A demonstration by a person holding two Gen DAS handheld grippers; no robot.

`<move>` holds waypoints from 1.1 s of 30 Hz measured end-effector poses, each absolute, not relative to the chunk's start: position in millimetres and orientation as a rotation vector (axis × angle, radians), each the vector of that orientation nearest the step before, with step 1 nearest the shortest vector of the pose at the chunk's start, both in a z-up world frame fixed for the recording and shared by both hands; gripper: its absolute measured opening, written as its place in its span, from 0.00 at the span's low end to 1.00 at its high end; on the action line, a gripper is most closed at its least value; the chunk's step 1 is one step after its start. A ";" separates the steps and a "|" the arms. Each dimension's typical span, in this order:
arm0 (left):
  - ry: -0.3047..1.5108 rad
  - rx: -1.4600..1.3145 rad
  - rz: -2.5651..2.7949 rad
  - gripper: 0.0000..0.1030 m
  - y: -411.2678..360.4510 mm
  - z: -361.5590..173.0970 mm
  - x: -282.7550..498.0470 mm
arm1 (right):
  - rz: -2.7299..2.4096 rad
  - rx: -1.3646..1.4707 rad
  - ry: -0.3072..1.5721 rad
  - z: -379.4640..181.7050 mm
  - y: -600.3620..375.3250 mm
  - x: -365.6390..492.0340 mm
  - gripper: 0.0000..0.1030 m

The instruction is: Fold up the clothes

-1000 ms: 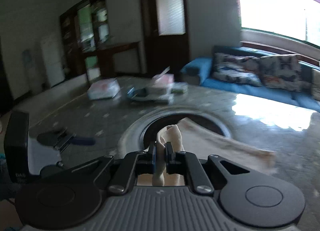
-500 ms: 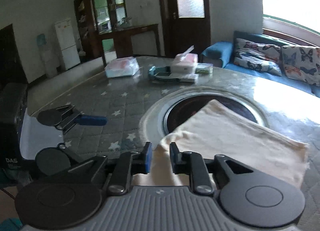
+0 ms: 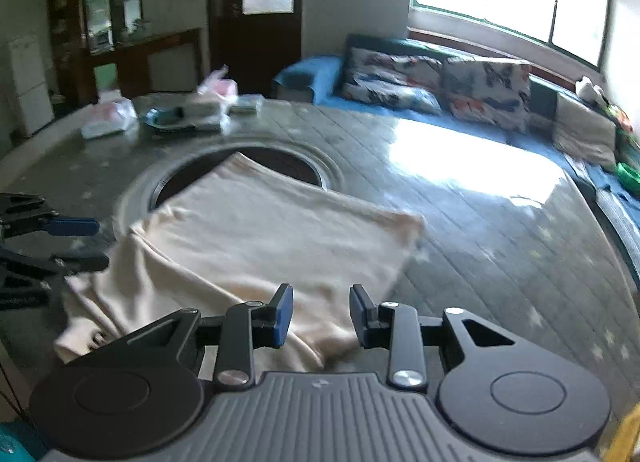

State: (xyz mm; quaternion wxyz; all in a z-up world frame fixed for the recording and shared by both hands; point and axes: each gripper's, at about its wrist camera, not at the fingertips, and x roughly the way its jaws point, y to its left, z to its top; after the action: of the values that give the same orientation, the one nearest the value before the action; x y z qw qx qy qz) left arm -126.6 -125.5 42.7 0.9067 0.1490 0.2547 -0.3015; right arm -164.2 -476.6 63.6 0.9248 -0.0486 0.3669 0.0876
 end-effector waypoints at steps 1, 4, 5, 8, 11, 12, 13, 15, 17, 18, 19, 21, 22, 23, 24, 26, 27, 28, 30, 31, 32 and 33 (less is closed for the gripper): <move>0.528 0.318 -0.631 0.37 -129.5 41.2 -126.9 | 0.183 -0.100 0.760 60.3 -477.7 -165.9 0.29; 0.549 0.334 -0.614 0.38 -134.6 37.1 -124.8 | 0.214 -0.109 0.778 49.6 -473.5 -169.9 0.28; 0.560 0.332 -0.608 0.38 -134.8 35.9 -123.7 | 0.225 -0.114 0.782 45.7 -471.1 -170.9 0.28; 0.587 0.341 -0.595 0.38 -133.2 32.0 -123.5 | 0.252 -0.125 0.793 35.1 -463.0 -169.4 0.28; 0.610 0.342 -0.584 0.38 -128.7 28.8 -123.6 | 0.259 -0.136 0.810 23.0 -456.2 -164.1 0.28; 0.616 0.340 -0.581 0.38 -128.1 28.1 -123.3 | 0.258 -0.136 0.815 19.5 -455.8 -163.0 0.28; 0.625 0.337 -0.582 0.38 -127.1 27.1 -122.7 | 0.258 -0.136 0.816 18.2 -455.8 -162.4 0.28; 0.643 0.332 -0.584 0.38 -125.3 25.0 -121.5 | 0.258 -0.135 0.812 19.3 -456.5 -162.5 0.28; 0.652 0.329 -0.584 0.33 -124.1 23.6 -121.2 | 0.259 -0.135 0.807 20.5 -457.1 -162.5 0.28; 0.652 0.330 -0.583 0.28 -123.9 23.2 -121.4 | 0.259 -0.138 0.803 21.7 -456.6 -163.3 0.29; 0.651 0.328 -0.585 0.20 -123.7 23.2 -121.5 | 0.264 -0.143 0.796 23.6 -455.0 -165.0 0.29; 0.651 0.321 -0.581 0.13 -122.3 23.7 -121.2 | 0.283 -0.152 0.784 27.6 -450.7 -168.6 0.29; 0.651 0.317 -0.579 0.08 -121.7 23.9 -121.1 | 0.293 -0.156 0.777 29.6 -448.6 -170.4 0.29; 0.650 0.313 -0.575 0.07 -120.3 24.9 -121.2 | 0.304 -0.162 0.772 30.8 -445.7 -172.1 0.29; 0.649 0.308 -0.572 0.04 -119.0 25.8 -121.4 | 0.317 -0.170 0.769 31.3 -442.0 -173.6 0.29; 0.646 0.305 -0.567 0.03 -116.7 28.0 -122.7 | 0.342 -0.185 0.763 31.6 -434.7 -176.3 0.29; 0.642 0.308 -0.566 0.03 -115.2 29.2 -124.2 | 0.353 -0.192 0.764 31.0 -431.3 -177.1 0.29; 0.639 0.313 -0.565 0.03 -113.8 29.9 -125.6 | 0.361 -0.195 0.766 30.6 -428.6 -177.3 0.29; 0.634 0.323 -0.564 0.03 -111.1 31.3 -128.3 | 0.379 -0.203 0.768 29.1 -422.2 -177.8 0.30; 0.640 0.327 -0.560 0.03 -110.4 30.5 -128.0 | 0.388 -0.207 0.768 27.9 -418.6 -177.9 0.30; 0.645 0.331 -0.557 0.03 -109.6 29.8 -127.6 | 0.396 -0.210 0.770 26.2 -415.2 -177.6 0.30; 0.649 0.329 -0.552 0.03 -108.8 29.7 -126.9 | 0.404 -0.212 0.773 24.4 -412.0 -177.1 0.30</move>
State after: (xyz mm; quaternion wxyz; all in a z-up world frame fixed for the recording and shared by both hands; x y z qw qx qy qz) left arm -126.9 -108.8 29.7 0.8975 0.1590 0.3134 -0.2665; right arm -177.1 -412.0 24.4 0.9009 -0.1026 0.3738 0.1955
